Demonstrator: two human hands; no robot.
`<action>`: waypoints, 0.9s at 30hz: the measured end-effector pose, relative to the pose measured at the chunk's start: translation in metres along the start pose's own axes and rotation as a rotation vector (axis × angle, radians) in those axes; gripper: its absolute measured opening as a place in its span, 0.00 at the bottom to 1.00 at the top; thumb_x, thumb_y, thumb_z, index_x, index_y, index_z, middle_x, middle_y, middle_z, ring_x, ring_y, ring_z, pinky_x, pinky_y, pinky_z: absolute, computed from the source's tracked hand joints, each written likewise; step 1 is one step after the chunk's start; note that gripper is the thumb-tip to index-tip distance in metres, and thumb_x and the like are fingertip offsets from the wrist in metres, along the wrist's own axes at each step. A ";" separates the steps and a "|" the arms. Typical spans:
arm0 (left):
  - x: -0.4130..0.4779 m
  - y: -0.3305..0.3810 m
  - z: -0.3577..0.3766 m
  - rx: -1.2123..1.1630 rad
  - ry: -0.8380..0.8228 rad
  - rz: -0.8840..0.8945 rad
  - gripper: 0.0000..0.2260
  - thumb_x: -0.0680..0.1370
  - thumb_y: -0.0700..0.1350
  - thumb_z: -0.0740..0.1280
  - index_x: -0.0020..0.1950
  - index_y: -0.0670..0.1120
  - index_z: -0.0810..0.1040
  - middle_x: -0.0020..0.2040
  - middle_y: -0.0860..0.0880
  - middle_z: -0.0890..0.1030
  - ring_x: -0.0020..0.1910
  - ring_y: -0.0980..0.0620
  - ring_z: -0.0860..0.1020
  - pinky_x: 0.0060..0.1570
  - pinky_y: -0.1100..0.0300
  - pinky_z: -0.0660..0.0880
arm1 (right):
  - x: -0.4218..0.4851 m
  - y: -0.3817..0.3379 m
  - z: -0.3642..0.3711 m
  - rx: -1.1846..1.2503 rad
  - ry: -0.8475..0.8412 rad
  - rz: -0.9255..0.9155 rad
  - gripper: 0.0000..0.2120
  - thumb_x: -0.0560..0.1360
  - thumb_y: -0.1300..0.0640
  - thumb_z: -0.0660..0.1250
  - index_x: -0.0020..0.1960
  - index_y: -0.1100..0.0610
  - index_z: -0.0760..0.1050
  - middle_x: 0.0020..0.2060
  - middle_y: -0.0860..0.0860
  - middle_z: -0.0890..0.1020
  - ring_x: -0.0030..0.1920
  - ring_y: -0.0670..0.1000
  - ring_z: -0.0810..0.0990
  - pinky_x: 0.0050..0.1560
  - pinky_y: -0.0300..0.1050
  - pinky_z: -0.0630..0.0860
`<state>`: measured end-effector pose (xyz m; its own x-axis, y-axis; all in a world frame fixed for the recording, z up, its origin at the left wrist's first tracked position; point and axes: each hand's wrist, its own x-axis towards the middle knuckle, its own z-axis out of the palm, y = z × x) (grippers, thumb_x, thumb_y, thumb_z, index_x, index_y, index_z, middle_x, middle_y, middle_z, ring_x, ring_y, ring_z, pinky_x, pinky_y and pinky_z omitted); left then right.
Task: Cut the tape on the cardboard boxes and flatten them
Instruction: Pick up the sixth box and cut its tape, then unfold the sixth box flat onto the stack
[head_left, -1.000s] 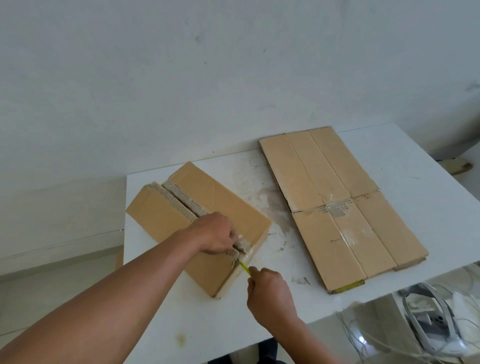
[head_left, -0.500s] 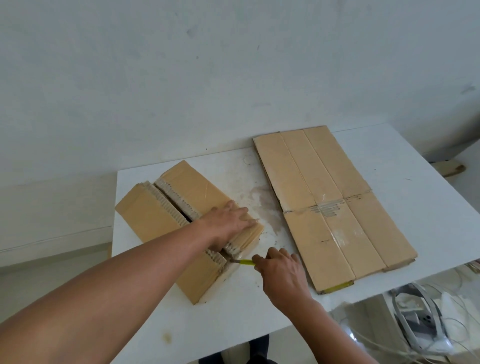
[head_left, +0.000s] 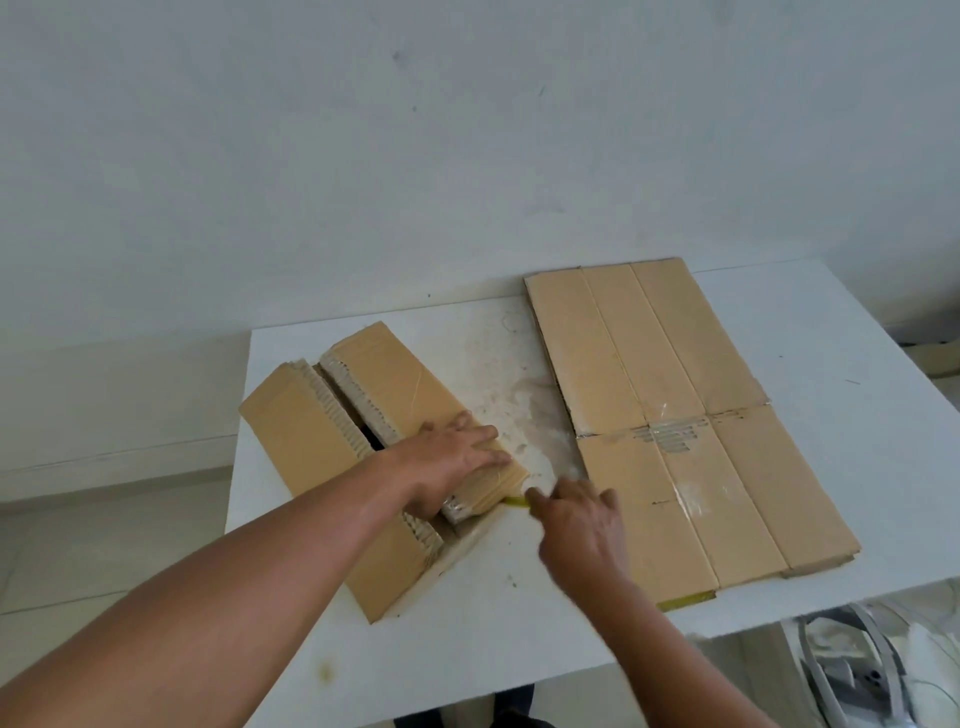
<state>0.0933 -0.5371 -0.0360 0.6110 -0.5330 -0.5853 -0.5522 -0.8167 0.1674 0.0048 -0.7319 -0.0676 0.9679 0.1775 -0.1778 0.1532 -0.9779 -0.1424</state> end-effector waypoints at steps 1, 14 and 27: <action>-0.001 0.000 0.000 -0.010 -0.004 -0.004 0.51 0.69 0.25 0.70 0.81 0.59 0.51 0.83 0.55 0.43 0.81 0.46 0.38 0.77 0.37 0.51 | 0.004 0.008 -0.004 -0.011 -0.002 0.027 0.15 0.79 0.58 0.60 0.60 0.43 0.75 0.48 0.48 0.76 0.53 0.53 0.74 0.48 0.49 0.63; -0.039 -0.014 0.017 -0.135 0.411 -0.238 0.28 0.73 0.38 0.69 0.72 0.52 0.73 0.71 0.47 0.63 0.76 0.47 0.57 0.79 0.45 0.48 | -0.011 0.016 0.030 0.972 -0.370 0.311 0.10 0.83 0.56 0.61 0.55 0.47 0.81 0.50 0.46 0.80 0.52 0.48 0.78 0.48 0.39 0.72; -0.048 0.000 0.061 -1.036 0.506 -1.061 0.65 0.60 0.71 0.77 0.76 0.60 0.29 0.80 0.46 0.33 0.78 0.30 0.43 0.67 0.29 0.66 | 0.035 0.022 0.049 0.166 -0.406 0.179 0.10 0.81 0.50 0.61 0.47 0.55 0.71 0.49 0.52 0.80 0.50 0.51 0.79 0.46 0.41 0.74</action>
<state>0.0296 -0.4979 -0.0567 0.6899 0.5199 -0.5038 0.7231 -0.5293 0.4438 0.0322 -0.7418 -0.1247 0.8153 0.0691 -0.5750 -0.0747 -0.9720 -0.2227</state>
